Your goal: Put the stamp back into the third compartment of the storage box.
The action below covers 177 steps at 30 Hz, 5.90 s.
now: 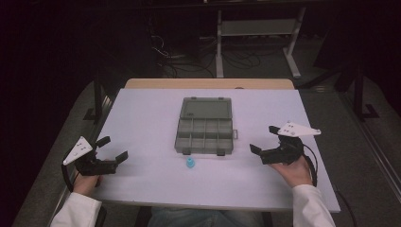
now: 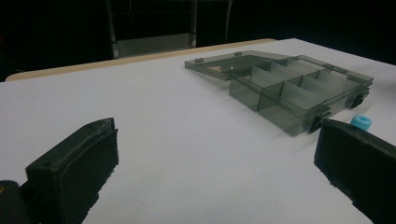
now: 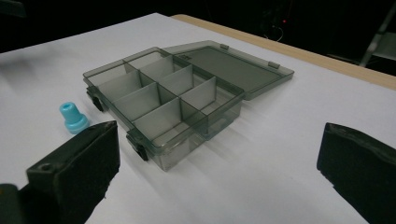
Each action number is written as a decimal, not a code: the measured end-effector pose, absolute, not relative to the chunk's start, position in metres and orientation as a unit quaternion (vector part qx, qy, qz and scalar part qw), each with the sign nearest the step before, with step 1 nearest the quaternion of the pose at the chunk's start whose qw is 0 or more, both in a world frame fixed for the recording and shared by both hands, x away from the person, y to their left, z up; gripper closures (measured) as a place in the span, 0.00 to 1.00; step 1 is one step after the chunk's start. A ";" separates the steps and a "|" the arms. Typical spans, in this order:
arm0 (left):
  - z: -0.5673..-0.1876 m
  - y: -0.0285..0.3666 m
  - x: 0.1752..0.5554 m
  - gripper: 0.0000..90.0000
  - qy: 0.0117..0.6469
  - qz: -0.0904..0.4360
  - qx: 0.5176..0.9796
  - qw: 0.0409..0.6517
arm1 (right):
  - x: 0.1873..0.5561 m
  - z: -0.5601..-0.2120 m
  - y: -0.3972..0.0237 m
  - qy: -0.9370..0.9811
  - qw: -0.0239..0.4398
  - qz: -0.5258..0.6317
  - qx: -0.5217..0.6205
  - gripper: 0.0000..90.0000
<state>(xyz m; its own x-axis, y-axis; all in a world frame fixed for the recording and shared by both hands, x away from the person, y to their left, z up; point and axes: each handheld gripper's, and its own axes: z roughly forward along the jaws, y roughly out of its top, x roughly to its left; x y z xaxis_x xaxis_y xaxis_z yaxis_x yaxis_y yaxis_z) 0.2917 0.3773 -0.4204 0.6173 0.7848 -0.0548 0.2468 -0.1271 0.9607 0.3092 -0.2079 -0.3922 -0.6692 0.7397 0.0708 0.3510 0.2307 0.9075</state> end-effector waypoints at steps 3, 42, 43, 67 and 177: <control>-0.420 0.377 0.292 0.00 0.363 0.243 0.711 0.551 | 0.310 -0.391 -0.202 0.766 0.182 0.505 0.353 0.00; -0.420 0.376 0.291 0.00 0.362 0.243 0.713 0.549 | 0.322 -0.384 -0.165 0.800 0.129 0.496 0.312 0.00; -0.420 0.376 0.291 0.00 0.361 0.244 0.713 0.549 | 0.322 -0.384 -0.164 0.800 0.128 0.495 0.313 0.00; -0.419 0.376 0.291 0.00 0.363 0.241 0.713 0.549 | 0.327 -0.382 -0.130 0.822 0.114 0.486 0.275 0.00; -0.418 0.377 0.292 0.00 0.356 0.245 0.705 0.563 | 0.331 -0.428 -0.006 0.899 0.064 0.393 0.183 0.41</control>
<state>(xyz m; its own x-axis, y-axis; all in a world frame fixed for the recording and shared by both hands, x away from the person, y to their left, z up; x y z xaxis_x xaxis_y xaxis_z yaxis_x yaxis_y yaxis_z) 0.2917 0.3772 -0.4183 0.6262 0.7777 -0.0549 0.2259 -0.1136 0.9675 0.3314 -0.0062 -0.4275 -0.9252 0.3784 0.0290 0.2785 0.6250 0.7293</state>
